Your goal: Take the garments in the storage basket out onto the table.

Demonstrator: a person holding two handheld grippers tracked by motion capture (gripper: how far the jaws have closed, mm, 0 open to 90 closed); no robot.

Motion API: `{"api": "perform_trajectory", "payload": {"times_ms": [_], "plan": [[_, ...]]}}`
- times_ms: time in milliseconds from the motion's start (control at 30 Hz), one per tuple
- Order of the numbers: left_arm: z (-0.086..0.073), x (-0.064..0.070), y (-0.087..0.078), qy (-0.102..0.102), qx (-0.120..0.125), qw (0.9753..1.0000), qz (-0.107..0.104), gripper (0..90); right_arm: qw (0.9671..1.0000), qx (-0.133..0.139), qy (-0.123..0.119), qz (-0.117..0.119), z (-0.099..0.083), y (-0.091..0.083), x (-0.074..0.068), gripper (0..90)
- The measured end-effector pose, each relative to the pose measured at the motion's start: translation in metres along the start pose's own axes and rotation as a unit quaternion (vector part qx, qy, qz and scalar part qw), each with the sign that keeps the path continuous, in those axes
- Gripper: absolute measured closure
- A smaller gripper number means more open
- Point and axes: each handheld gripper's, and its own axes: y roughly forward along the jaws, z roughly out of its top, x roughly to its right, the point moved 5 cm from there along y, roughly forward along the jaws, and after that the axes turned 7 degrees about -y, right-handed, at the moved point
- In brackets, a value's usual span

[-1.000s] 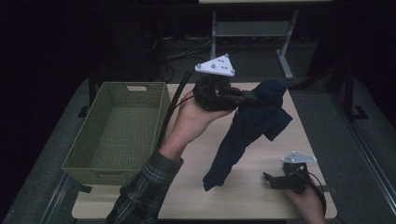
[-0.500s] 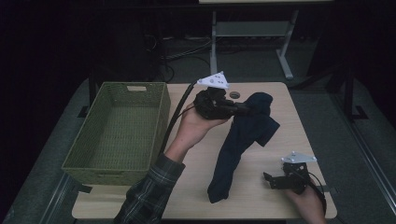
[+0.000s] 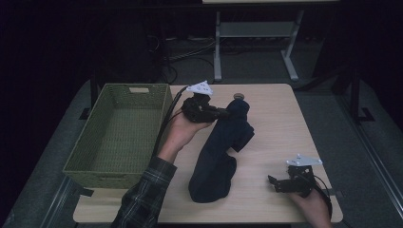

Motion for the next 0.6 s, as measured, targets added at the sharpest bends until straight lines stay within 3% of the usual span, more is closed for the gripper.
{"api": "perform_trajectory", "payload": {"times_ms": [233, 533, 600], "plan": [[-0.025, -0.021, 0.006, -0.016, -0.02, 0.9986, 0.046, 82.5, 1.0, 0.001, -0.001, -0.001, 0.0, 0.0, 0.0, 2.0], [-0.041, -0.035, 0.005, -0.035, -0.028, 0.9956, 0.082, 80.8, 1.0, 0.0, 0.0, -0.001, 0.0, 0.0, 0.0, 2.0], [-0.042, -0.037, 0.004, -0.04, -0.027, 0.9949, 0.088, 73.2, 1.0, 0.0, -0.001, -0.001, 0.0, 0.0, 0.0, 2.0]]}}
